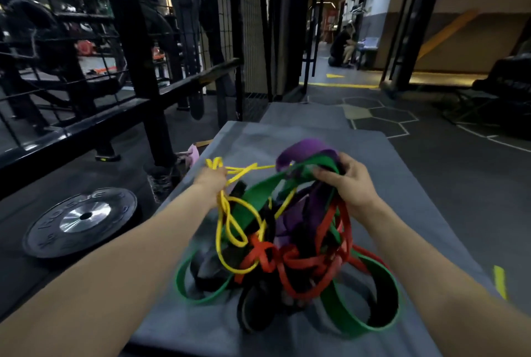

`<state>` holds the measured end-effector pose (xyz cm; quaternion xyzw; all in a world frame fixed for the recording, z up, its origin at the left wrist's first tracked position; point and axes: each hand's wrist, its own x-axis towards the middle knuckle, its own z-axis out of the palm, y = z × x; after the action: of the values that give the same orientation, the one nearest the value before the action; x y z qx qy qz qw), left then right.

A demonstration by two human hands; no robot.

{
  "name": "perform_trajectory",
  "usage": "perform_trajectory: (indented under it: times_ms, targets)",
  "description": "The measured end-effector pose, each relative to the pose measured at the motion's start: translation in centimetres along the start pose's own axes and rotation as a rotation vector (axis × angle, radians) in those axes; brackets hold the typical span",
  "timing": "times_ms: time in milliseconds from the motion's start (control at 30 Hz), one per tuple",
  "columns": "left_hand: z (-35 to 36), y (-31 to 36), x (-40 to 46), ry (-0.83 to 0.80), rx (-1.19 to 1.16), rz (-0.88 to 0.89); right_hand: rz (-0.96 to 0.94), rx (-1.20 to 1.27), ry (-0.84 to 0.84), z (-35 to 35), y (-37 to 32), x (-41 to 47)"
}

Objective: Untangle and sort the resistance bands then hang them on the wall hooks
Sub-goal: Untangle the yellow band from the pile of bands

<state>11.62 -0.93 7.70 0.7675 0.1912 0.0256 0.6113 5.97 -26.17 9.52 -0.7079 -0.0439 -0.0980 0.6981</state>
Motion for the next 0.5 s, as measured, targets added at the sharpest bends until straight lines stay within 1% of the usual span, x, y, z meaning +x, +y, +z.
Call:
perform_trajectory:
  times_ms: [100, 200, 233, 267, 367, 400, 433, 500]
  targets:
    - [-1.0, -1.0, 0.3, 0.061, -0.043, -0.049, 0.031, 0.001, 0.107, -1.8, -0.5, 0.7]
    - [-1.1, -1.3, -0.3, 0.028, -0.033, -0.044, 0.117, -0.135, 0.277, -1.9, 1.2, 1.6]
    - [-1.0, -1.4, -0.7, -0.003, -0.031, -0.041, 0.143, -0.228, 0.307, -1.7, 1.8, 1.8]
    - [-0.7, -1.5, -1.0, -0.033, -0.040, -0.047, 0.177, -0.345, 0.301, -1.5, 2.2, 2.1]
    - [-0.4, -1.9, -1.9, -0.100, -0.096, -0.049, 0.259, -0.807, 0.175, -0.7, 1.8, 2.2]
    - [-0.4, -2.1, -2.0, -0.114, -0.107, -0.060, 0.232, -0.930, 0.146, -0.3, 1.3, 2.0]
    - [-0.6, -2.3, -2.3, -0.127, -0.121, -0.071, 0.171, -0.995, 0.139, 0.2, 0.6, 1.6]
    - [-0.9, -2.5, -2.4, -0.141, -0.148, -0.089, -0.042, -1.037, 0.149, 1.5, -0.5, 0.6]
